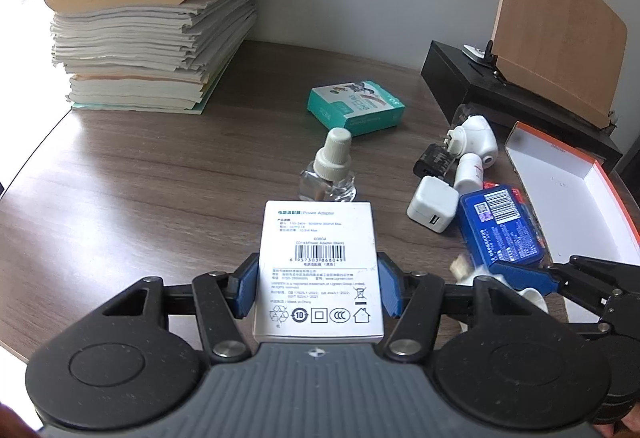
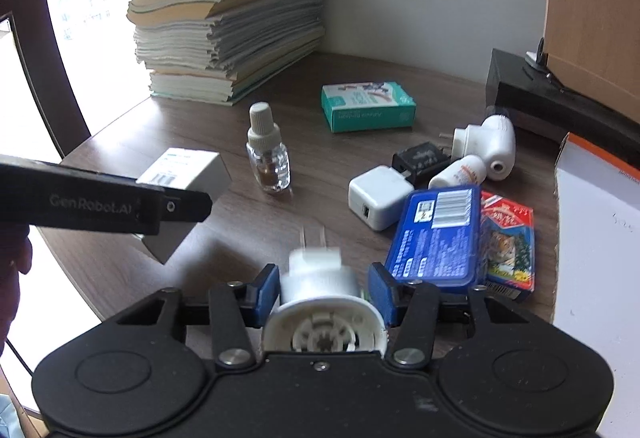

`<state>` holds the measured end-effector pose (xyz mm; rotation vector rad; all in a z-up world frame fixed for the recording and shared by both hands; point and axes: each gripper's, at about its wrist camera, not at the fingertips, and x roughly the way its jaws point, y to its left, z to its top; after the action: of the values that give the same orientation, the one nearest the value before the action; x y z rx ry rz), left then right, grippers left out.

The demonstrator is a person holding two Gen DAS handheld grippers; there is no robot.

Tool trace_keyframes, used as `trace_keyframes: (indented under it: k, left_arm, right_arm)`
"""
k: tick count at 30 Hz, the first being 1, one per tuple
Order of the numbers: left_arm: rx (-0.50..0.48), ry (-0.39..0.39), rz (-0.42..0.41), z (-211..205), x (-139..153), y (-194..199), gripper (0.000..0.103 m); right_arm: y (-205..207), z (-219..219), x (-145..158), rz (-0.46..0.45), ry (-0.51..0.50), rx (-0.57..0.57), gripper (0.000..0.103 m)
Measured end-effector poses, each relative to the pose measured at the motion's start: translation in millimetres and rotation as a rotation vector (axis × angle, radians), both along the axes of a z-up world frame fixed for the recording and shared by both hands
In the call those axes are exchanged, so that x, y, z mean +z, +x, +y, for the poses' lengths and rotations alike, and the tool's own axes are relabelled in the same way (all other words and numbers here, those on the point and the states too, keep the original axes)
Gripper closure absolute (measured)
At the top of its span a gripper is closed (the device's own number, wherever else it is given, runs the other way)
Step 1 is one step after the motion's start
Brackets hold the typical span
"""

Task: Organize rigid objects

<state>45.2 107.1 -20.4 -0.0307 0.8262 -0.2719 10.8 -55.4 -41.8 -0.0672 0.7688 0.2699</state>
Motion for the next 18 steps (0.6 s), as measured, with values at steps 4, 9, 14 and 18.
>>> trace_keyframes:
  k: [4,9,14,18]
  left_arm:
    - [-0.024,0.001,-0.018,-20,6,-2,0.043]
    - [-0.028,0.003,-0.03,-38,8,-6,0.043]
    - [-0.017,0.012,-0.025,-41,8,-12,0.043]
    - [0.0,0.017,-0.02,-37,5,-17,0.043]
  right_arm:
    - [2,-16,9,0.022,-0.013,-0.025,0.103]
    - [-7,-37,-13,0.071,-0.025,-0.009,0.042]
    - [-23,-36,-29,0.044,-0.118,0.02,0.028]
    - [-37,-53,-24,0.004,-0.092,0.036,0.027]
